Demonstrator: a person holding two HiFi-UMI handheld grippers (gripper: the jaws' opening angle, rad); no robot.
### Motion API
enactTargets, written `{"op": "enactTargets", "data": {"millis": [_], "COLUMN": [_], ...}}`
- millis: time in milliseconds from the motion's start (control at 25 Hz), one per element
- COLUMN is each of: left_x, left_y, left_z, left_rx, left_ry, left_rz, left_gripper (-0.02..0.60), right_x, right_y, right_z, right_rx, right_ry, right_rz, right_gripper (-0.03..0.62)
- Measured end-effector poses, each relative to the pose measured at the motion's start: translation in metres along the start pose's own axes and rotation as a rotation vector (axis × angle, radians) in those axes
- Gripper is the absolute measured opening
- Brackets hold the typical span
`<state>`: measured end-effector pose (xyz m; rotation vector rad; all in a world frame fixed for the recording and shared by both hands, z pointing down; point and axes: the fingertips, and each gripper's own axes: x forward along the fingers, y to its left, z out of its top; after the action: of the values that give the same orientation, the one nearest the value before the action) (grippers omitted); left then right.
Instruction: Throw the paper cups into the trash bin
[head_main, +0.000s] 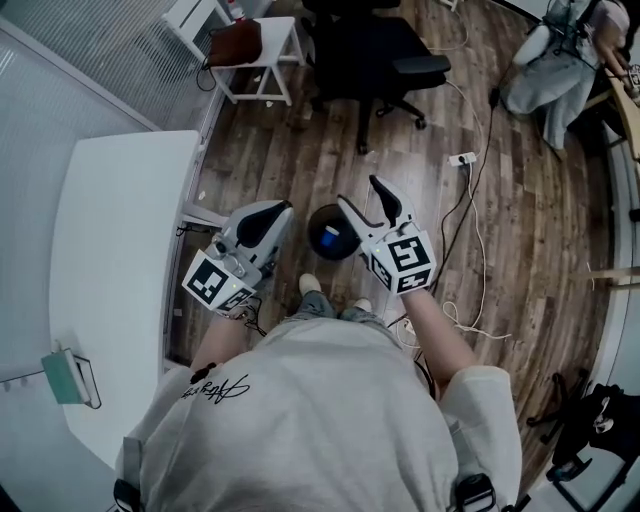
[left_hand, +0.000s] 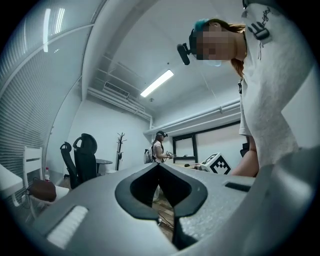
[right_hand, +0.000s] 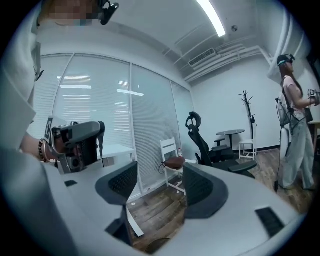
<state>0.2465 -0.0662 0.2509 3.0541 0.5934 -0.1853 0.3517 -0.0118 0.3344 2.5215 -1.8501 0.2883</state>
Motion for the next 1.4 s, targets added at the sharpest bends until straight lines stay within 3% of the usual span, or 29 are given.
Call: {"op": "enactTargets", "data": {"millis": [600, 1000, 1400], "left_x": [0.014, 0.014, 0.011], "left_y": [0.001, 0.005, 0.009], "left_z": [0.025, 0.03, 0.035], "left_rx": [0.05, 0.052, 0.053], "left_ry": [-0.018, -0.024, -0.035], "left_rz": [-0.026, -0.036, -0.043], "left_gripper": [0.003, 0.003, 0.003], "right_x": [-0.03, -0.035, -0.032], "right_y": [-0.006, 0.012, 0.023], "right_z": [0.056, 0.085, 0.094], "right_rx": [-0.025, -0.105, -0.113], "right_ry": [-0.104, -0.17, -0.195], "right_rz": [-0.013, 0.007, 0.015], "right_gripper": [0.279, 0.143, 0.08]}}
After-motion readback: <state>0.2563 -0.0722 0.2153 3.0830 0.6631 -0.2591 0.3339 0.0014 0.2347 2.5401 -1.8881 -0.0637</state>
